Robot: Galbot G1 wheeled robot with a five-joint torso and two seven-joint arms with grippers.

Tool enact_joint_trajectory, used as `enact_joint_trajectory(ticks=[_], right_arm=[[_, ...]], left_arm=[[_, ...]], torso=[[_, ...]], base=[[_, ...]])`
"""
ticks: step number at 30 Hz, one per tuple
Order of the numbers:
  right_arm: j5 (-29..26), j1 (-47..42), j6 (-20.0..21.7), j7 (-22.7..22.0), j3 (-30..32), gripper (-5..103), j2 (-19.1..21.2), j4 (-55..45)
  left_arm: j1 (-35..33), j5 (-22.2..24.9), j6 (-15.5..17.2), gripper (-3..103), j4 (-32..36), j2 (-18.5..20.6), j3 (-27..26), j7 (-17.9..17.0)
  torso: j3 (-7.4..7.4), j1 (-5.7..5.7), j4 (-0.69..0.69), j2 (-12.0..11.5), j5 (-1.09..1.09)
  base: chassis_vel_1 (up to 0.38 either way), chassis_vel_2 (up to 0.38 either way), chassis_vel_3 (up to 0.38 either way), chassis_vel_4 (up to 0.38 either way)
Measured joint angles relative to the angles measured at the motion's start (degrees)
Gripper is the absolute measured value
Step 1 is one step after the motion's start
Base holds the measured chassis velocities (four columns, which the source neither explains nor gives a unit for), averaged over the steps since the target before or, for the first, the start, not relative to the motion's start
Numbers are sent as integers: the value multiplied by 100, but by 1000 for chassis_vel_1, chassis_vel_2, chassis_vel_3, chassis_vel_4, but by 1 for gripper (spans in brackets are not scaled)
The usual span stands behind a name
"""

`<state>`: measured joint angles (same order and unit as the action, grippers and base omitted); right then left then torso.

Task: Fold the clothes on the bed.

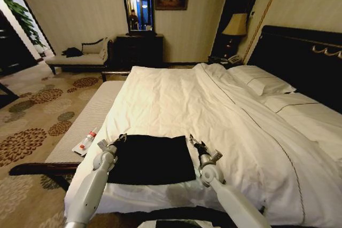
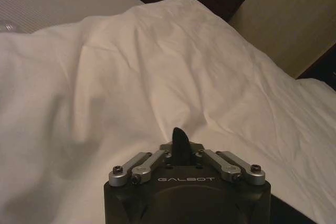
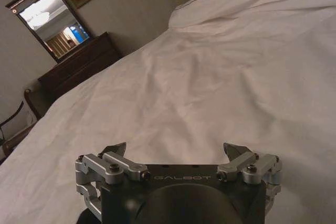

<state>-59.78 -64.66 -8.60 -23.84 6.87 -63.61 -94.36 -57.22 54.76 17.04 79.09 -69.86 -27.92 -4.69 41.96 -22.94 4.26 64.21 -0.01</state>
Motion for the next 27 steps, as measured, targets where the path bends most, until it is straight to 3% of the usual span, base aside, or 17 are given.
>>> enact_joint_trajectory(ticks=[1, 3, 6, 16, 27], right_arm=[[0, 0, 0, 0, 0, 100, 0, 0], [27, 110, -5, 136, -2, 100, -31, 239], [56, 194, -35, 309, -16, 100, -59, 432], [-91, 505, -166, 1426, -160, 100, -243, 1052], [-275, 616, -142, 2076, -254, 100, -437, 1410]], left_arm=[[0, 0, 0, 15, 0, 0, 0, 0], [-29, 76, -4, 4, 76, 41, -65, 6], [-57, 141, -5, 2, 154, 82, -117, 12], [-154, 208, -52, 2, 379, 254, -308, -3], [-206, 26, -112, 2, 392, 183, -249, 1]], torso=[[0, 0, 0, 0, 0], [0, 0, 1, 0, 0], [0, 0, 1, 0, 0], [0, 0, -4, 0, 3], [0, 0, -1, 0, 1]], base=[[0, 0, 0, 0], [0, 0, 0, 0], [0, 0, 0, 0], [0, 0, 0, 0], [0, 0, 0, 0]])
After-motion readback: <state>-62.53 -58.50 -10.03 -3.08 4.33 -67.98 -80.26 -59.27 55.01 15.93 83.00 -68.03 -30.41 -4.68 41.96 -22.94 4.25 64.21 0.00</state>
